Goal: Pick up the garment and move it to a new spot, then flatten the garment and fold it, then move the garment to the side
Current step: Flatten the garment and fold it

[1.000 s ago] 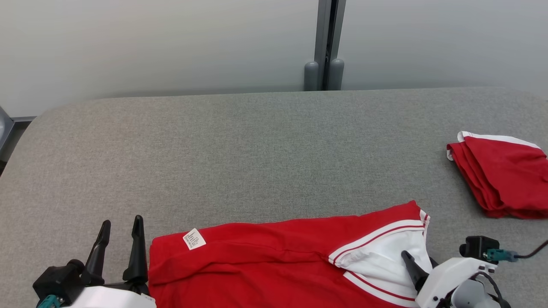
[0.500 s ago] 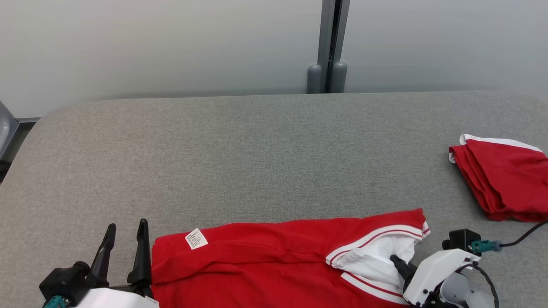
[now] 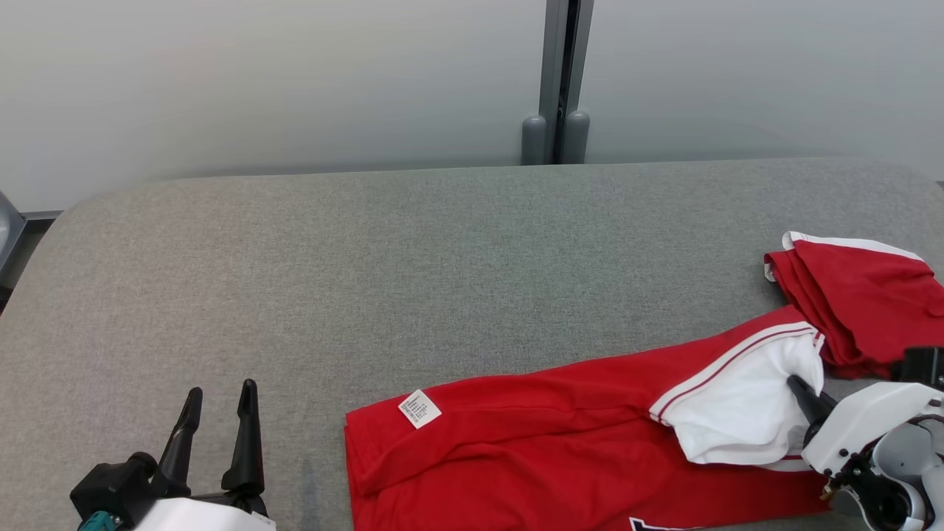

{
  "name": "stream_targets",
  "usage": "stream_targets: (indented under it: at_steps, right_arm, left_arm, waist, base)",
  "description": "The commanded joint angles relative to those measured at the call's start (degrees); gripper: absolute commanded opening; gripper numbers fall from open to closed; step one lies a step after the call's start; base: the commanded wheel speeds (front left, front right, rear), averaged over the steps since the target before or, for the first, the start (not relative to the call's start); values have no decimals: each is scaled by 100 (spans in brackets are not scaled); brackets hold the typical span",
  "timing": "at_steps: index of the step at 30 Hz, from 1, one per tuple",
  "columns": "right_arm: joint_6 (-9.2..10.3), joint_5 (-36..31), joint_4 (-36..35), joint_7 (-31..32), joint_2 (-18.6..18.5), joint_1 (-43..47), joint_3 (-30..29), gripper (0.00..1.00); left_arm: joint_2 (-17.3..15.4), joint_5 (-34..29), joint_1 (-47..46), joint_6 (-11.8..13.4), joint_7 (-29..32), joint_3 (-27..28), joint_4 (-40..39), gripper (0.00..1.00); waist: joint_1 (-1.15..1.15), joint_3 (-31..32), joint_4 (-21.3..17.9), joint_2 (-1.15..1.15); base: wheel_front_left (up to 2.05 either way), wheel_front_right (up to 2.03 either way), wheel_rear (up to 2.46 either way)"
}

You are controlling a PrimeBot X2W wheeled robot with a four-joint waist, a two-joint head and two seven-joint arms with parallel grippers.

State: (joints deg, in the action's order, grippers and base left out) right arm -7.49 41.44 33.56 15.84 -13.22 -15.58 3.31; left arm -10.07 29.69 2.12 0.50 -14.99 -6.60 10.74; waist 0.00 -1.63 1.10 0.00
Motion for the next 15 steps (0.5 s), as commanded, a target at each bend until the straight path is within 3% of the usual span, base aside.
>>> stream_targets:
  at_steps: [1,8,15]
  right_arm:
    - [-1,-91,-136,42,-51,90,-114,0]
    - [-1,-344,-1264,314,224,320,-247,0]
    - [-2,-421,-2850,866,687,630,181,0]
  left_arm:
    - [7,-59,6,-32,-22,27,18,100]
    - [54,-62,14,-80,-22,30,104,100]
    - [94,-57,-75,-111,-16,-18,250,100]
  waist:
    - [0,5,-2,0]
    - [0,69,41,0]
    - [0,175,313,0]
  base:
    - [0,0,0]
    - [0,0,0]
    - [0,0,0]
